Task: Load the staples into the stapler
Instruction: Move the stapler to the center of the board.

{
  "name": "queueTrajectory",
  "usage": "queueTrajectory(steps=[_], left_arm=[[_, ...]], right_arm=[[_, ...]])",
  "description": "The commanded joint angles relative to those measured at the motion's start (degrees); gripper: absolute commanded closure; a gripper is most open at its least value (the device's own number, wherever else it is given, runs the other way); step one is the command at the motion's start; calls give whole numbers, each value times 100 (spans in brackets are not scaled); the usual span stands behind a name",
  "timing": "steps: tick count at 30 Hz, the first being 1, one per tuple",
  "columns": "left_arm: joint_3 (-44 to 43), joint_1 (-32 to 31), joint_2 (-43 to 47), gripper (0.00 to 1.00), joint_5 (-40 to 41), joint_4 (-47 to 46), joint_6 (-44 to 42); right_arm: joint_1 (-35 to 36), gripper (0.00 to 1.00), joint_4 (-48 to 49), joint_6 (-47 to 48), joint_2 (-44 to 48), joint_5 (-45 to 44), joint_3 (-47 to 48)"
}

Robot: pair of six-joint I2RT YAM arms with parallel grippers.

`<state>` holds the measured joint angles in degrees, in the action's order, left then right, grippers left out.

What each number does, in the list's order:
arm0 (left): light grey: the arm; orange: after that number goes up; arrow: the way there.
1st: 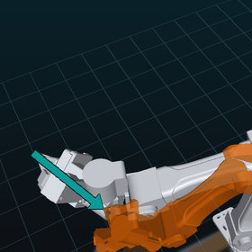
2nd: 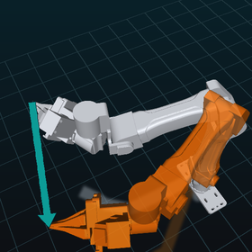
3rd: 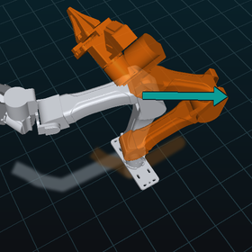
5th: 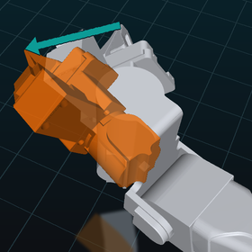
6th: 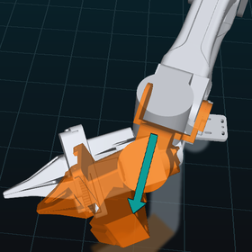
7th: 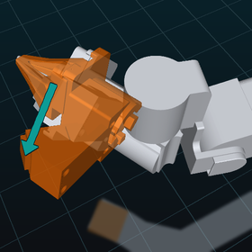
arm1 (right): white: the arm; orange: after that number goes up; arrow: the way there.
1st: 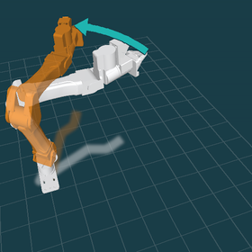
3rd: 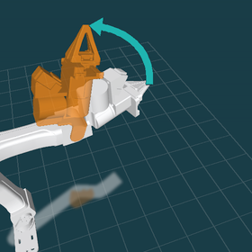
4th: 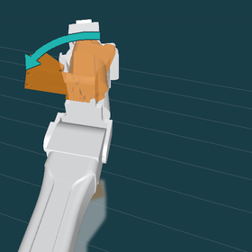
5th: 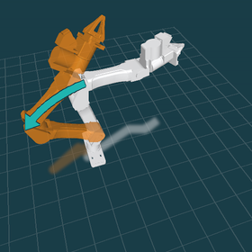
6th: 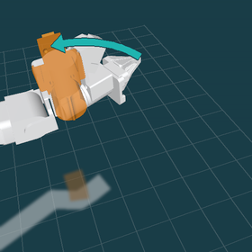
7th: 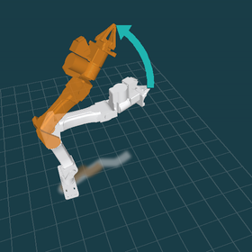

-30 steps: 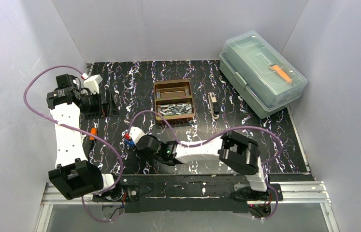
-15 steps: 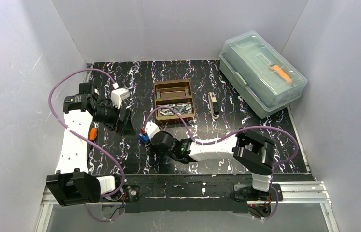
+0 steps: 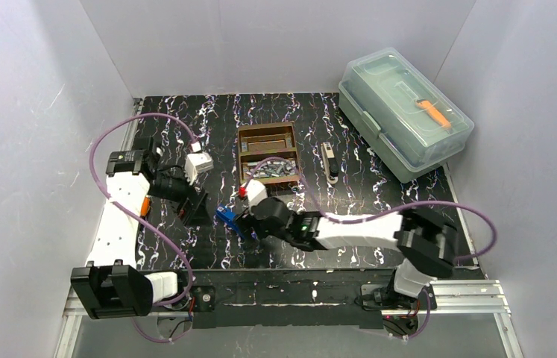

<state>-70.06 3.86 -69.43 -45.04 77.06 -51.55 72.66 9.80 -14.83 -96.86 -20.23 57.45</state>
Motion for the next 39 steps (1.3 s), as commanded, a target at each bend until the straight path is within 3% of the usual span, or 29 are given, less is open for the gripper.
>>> queueTrajectory(steps=[1, 5, 7, 13, 20, 36, 39], left_arm=[[94, -556, -121, 2, -161, 342, -952], [319, -1447, -127, 2, 292, -38, -1177], [497, -2001, -112, 2, 627, -418, -1120], [880, -3272, -267, 2, 1558, -1502, -1236], [1053, -3742, -516, 4, 1925, -2238, -2021], [2083, -4263, -652, 40, 2153, -3762, -2307], [2103, -4329, -801, 42, 2247, -3816, -2327]], right_arm=[[-366, 14, -110, -585, 1181, 284, -635], [-556, 11, -568, -1108, 2232, 50, -1402], [-581, 2, -703, -1279, 2687, -28, -1757], [-676, 2, -1168, -1691, 3350, -94, -2097], [-1032, 2, -1260, -2046, 3225, 745, -2026], [-1244, 3, -1033, -2395, 3321, 1271, -2233], [-1259, 3, -858, -2481, 3355, 1316, -2318]])
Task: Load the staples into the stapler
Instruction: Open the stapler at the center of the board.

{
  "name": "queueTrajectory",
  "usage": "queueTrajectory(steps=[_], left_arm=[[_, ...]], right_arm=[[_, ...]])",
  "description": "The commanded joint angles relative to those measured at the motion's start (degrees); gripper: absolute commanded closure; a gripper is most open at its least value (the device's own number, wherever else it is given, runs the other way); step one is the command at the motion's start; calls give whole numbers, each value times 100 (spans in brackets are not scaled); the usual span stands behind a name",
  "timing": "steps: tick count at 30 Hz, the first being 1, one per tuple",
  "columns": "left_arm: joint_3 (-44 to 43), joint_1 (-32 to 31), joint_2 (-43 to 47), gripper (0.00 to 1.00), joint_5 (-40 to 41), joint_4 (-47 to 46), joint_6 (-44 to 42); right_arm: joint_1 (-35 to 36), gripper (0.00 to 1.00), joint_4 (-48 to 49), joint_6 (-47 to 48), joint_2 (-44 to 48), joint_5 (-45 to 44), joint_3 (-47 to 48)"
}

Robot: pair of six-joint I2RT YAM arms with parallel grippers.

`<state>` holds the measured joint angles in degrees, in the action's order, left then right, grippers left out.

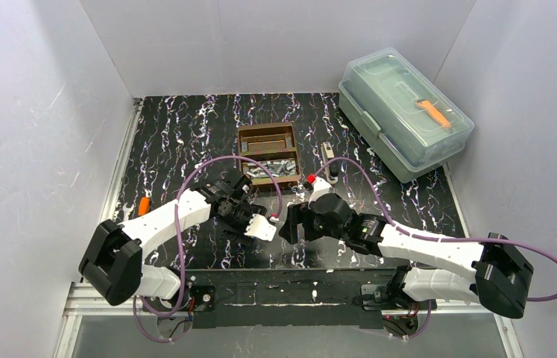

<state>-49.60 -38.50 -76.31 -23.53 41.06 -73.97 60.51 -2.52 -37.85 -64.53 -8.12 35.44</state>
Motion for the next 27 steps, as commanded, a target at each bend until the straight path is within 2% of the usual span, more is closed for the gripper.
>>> queueTrajectory(steps=[1, 5, 9, 14, 17, 24, 27], left_arm=[[106, -114, -113, 42, 122, -246, -129], [296, -131, -49, 42, 225, -322, -281], [351, -131, -24, 52, 269, -379, -302], [51, -158, 46, 85, 314, -314, -10], [-331, -158, 155, 100, 282, -99, 366], [-895, -158, 652, 100, -33, 170, 1389], [-851, -158, 877, 100, -133, 267, 1465]], right_arm=[[-48, 3, 439, -213, 127, 126, -157], [-48, 4, 656, -333, 55, 212, -305], [-48, 4, 880, -447, -10, 297, -421], [-48, 5, 1146, -552, -109, 367, -435], [-48, 6, 1455, -611, -191, 465, -441], [-57, 8, 2183, -731, -595, 1006, -270], [-57, 12, 2552, -827, -697, 1229, -256]])
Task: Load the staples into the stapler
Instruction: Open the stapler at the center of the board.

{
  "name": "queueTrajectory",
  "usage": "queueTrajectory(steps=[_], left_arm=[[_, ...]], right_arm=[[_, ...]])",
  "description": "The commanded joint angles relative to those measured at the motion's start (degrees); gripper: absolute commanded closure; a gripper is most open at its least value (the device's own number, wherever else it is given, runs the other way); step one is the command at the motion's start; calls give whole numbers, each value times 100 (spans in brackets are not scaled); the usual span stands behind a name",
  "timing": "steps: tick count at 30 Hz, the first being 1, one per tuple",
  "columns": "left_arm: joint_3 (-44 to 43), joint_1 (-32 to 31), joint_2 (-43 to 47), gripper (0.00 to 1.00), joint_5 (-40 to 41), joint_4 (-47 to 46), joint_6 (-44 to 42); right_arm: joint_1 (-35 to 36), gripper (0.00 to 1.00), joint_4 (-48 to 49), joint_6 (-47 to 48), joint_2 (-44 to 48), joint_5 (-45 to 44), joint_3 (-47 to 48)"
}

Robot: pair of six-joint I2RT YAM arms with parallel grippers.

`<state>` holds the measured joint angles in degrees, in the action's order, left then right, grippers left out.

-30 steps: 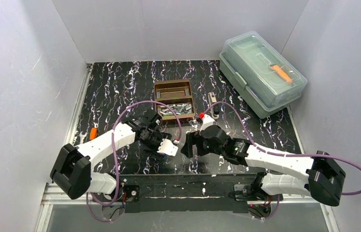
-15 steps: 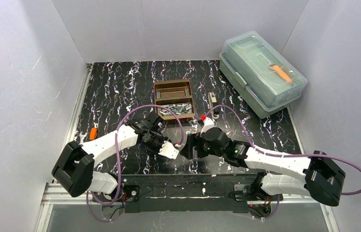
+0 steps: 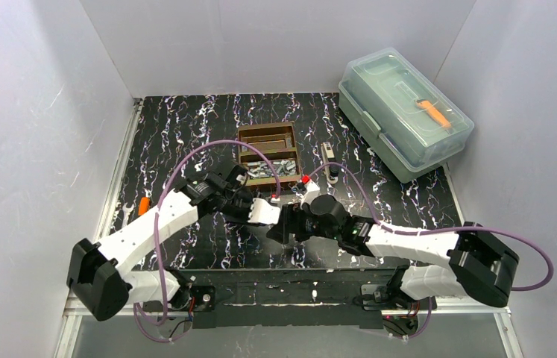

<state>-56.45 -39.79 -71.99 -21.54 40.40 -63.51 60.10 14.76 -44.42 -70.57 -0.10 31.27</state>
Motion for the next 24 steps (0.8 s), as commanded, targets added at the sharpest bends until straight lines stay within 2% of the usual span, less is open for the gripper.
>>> queueTrajectory(steps=[1, 7, 9, 13, 24], left_arm=[[-126, -35, 503, 100, -321, 343, 413], [-91, -38, 676, 100, -316, 432, 477], [-173, -46, 747, 100, -371, 451, 557], [-185, -61, 907, 100, -544, 533, 635], [-73, -109, 1119, 100, -758, 842, 374]], right_arm=[[-15, 15, 927, -197, -112, 472, 162], [-42, 23, 1379, -368, -253, 642, 245], [-66, 32, 1565, -425, -516, 758, 350], [-137, 40, 2168, -605, -903, 930, 323], [-198, 52, 2545, -746, -1157, 1079, 343]])
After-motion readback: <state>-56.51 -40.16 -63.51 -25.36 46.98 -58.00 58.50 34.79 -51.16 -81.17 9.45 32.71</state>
